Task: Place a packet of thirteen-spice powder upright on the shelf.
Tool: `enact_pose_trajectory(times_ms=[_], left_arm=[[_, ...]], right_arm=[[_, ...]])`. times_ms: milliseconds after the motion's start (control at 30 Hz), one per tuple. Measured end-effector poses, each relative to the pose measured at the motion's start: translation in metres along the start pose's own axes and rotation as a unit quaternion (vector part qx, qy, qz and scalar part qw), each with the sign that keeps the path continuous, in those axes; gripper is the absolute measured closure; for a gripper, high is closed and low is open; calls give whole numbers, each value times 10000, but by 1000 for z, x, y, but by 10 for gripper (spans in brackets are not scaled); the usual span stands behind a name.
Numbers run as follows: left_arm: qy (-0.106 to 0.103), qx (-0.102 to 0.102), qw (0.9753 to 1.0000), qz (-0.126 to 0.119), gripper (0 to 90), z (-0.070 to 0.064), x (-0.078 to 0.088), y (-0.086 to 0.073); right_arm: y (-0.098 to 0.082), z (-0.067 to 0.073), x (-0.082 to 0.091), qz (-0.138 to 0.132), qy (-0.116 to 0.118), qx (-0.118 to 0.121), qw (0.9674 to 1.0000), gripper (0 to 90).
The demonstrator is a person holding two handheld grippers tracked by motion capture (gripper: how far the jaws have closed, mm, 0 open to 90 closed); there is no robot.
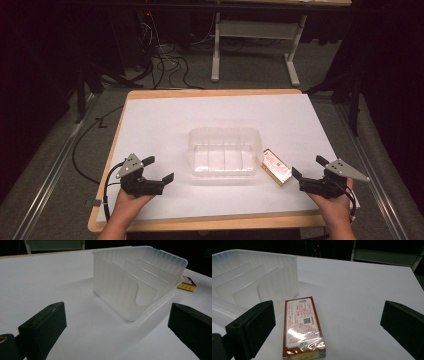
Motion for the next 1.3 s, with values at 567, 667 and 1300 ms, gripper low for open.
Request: enact_pose_trajectory(times_ms=[567,667,1300], left_arm=[[3,-45,10000,14,25,2,3,0],[11,-14,10000,-13,25,3,3,0],[-22,-28,10000,-15,25,2,3,1]], right_arm=[[-2,-4,-1,-17,-1,-134,9999,2],[-2,-3,0,-37,28,-180,9998,2],[-15,12,-4,165,201,-170,9995,4]])
Point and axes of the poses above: each handheld gripper's, and its own axes: x roughly backward along the jaws, y roughly out of its top, z roughly to its left, the point moved 7 cm from there along -x, roughly forward along the jaws, and after that the axes turned 6 degrees about -x, right-handed, at the moved point
